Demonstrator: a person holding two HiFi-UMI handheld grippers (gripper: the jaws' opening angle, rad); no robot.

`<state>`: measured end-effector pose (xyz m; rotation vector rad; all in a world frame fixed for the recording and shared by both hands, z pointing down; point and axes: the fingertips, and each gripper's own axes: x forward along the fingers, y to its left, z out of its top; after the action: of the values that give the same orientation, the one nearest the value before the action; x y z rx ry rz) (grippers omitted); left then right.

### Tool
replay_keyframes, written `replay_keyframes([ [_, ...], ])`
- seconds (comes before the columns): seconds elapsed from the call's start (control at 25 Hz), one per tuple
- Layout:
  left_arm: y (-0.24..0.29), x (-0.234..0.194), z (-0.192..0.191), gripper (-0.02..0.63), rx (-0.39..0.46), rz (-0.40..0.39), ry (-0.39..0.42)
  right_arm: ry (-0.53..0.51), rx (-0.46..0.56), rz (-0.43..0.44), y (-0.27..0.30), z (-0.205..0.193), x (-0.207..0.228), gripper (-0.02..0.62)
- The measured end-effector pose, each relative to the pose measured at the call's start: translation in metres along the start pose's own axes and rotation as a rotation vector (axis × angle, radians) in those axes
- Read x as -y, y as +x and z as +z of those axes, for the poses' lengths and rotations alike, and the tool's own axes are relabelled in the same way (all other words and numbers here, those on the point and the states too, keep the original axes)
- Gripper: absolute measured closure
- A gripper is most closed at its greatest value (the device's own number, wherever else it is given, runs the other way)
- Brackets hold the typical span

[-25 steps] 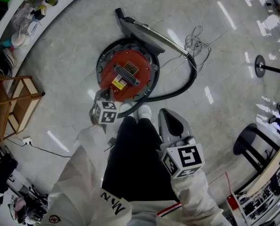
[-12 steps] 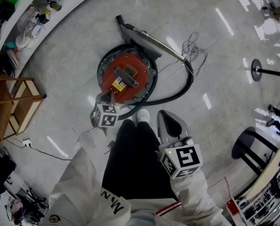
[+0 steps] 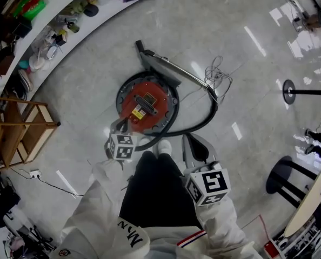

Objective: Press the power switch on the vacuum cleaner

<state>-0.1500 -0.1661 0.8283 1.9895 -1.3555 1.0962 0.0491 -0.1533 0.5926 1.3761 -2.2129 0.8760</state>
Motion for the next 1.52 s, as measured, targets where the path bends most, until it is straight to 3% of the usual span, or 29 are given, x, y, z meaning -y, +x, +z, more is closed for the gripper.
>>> replay_keyframes([
  [0.24,-0.039,-0.006,0.045,0.606,0.068,0.017,-0.001,-0.021,0.044,0.002,-0.014,0.029,0.001,0.595],
  [0.76,-0.162,-0.02,0.162,0.606,0.314,0.08,-0.001,-0.066,0.14,0.006,-0.038,0.086,0.002,0.595],
  [1.52,-0.263,-0.029,0.224,0.606,0.498,0.111,0.003,-0.078,0.215,0.021,-0.064,0.118,-0.017,0.595],
])
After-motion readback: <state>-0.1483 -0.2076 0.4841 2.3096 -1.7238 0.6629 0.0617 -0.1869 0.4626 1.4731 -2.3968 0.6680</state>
